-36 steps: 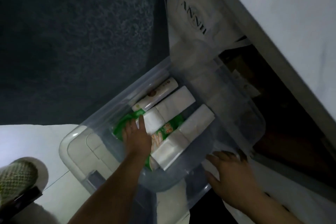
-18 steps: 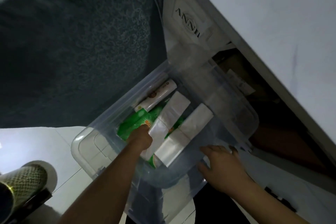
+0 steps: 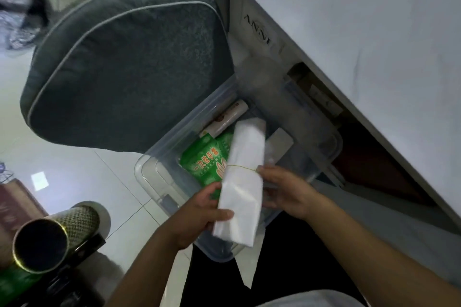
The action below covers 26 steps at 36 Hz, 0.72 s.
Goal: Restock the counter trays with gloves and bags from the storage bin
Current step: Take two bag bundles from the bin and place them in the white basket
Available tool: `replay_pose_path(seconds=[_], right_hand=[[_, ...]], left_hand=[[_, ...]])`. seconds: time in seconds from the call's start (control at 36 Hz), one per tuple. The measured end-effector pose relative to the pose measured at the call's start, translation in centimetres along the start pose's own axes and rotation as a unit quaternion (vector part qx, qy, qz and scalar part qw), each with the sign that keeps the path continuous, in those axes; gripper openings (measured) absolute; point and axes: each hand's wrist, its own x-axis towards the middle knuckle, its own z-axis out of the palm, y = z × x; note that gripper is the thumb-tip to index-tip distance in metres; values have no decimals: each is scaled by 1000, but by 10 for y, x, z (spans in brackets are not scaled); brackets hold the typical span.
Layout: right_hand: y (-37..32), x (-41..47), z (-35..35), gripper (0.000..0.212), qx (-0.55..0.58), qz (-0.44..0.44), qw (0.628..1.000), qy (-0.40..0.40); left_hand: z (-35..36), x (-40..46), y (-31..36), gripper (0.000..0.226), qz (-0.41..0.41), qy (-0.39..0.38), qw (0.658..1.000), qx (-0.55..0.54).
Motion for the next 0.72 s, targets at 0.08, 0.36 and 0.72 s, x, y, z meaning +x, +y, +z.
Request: replay_pose_path(seconds=[0.08,0.36,0.72], right_hand=[[-3,-9,-4,34,31,-27,999,-25],[33,-25,-45,42,52,-94,992,71],[56,-24,-93,33,125,-165,960,188]], left_hand=[[9,-8,-8,60,-7,-13,1000,23],[30,31,-7,58,-43,-70,983,162],[-2,204,-7,60,1,221,871,438]])
